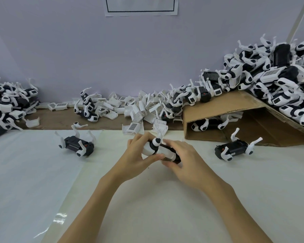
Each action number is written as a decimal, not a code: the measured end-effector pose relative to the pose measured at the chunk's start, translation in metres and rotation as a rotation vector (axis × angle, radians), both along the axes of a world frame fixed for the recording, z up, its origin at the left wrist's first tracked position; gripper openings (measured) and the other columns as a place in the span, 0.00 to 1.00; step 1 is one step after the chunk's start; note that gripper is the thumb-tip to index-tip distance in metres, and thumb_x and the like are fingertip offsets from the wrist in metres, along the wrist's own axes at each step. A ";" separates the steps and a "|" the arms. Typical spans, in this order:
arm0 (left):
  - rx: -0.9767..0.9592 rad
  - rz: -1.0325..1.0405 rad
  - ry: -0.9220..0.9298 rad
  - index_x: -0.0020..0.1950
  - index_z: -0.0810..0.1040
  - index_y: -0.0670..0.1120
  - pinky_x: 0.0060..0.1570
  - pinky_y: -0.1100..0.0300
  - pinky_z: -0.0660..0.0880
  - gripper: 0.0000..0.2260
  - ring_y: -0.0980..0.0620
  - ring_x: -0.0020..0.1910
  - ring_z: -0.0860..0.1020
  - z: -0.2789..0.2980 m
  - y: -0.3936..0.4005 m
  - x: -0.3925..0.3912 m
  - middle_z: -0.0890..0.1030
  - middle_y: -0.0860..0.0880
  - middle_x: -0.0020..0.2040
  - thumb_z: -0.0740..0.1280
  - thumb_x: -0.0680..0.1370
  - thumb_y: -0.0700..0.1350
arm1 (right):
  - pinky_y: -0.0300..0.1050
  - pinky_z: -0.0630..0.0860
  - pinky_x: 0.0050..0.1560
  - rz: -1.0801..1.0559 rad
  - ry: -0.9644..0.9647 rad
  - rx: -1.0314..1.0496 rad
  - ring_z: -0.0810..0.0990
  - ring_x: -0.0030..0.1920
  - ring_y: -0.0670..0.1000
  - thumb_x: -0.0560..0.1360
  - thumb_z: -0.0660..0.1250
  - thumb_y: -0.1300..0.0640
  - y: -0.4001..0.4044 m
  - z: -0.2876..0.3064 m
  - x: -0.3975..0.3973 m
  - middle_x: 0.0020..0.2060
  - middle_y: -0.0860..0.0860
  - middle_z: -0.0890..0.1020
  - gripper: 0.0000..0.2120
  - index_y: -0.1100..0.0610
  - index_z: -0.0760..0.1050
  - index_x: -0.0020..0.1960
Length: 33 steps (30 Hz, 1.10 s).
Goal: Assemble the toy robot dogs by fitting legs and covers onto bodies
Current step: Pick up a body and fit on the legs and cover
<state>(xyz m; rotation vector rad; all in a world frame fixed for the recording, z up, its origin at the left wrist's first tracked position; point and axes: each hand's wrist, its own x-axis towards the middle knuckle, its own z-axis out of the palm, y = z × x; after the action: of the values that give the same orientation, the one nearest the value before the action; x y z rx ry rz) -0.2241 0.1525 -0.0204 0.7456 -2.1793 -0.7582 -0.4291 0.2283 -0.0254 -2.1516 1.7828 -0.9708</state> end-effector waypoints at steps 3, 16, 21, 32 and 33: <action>-0.023 0.000 -0.020 0.56 0.75 0.55 0.61 0.60 0.63 0.12 0.61 0.58 0.70 -0.001 0.000 -0.001 0.77 0.66 0.52 0.74 0.79 0.57 | 0.36 0.66 0.56 0.008 0.033 0.004 0.72 0.55 0.43 0.82 0.69 0.47 -0.002 -0.002 -0.001 0.56 0.40 0.80 0.14 0.46 0.76 0.66; 0.128 0.072 -0.099 0.60 0.76 0.69 0.58 0.71 0.65 0.20 0.68 0.63 0.62 0.001 0.003 0.000 0.73 0.60 0.58 0.77 0.71 0.65 | 0.43 0.67 0.61 -0.091 0.028 0.001 0.72 0.54 0.45 0.75 0.76 0.45 0.001 -0.004 0.007 0.53 0.41 0.79 0.20 0.49 0.75 0.63; -0.038 0.112 -0.132 0.58 0.73 0.72 0.59 0.77 0.60 0.21 0.56 0.60 0.63 0.007 0.004 0.001 0.74 0.61 0.58 0.80 0.73 0.58 | 0.42 0.67 0.53 -0.128 -0.015 0.036 0.71 0.53 0.46 0.72 0.79 0.44 0.001 -0.003 0.007 0.46 0.35 0.73 0.22 0.47 0.75 0.60; 0.027 0.101 -0.136 0.59 0.74 0.68 0.59 0.74 0.61 0.18 0.55 0.59 0.62 0.005 0.001 0.000 0.73 0.57 0.54 0.78 0.75 0.57 | 0.41 0.71 0.56 0.011 -0.093 0.087 0.75 0.54 0.41 0.77 0.74 0.43 -0.002 -0.003 -0.001 0.49 0.37 0.79 0.16 0.45 0.77 0.62; 0.034 0.104 -0.141 0.58 0.73 0.69 0.59 0.75 0.61 0.18 0.55 0.59 0.62 0.005 0.001 0.001 0.73 0.58 0.54 0.78 0.75 0.57 | 0.41 0.71 0.53 0.023 -0.102 0.074 0.77 0.53 0.42 0.78 0.72 0.43 -0.001 -0.002 -0.003 0.48 0.37 0.80 0.15 0.45 0.78 0.62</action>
<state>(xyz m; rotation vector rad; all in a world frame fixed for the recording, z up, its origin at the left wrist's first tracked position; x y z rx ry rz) -0.2232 0.1531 -0.0157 0.9471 -2.2372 -0.7100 -0.4320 0.2268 -0.0271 -2.0360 1.7159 -0.9748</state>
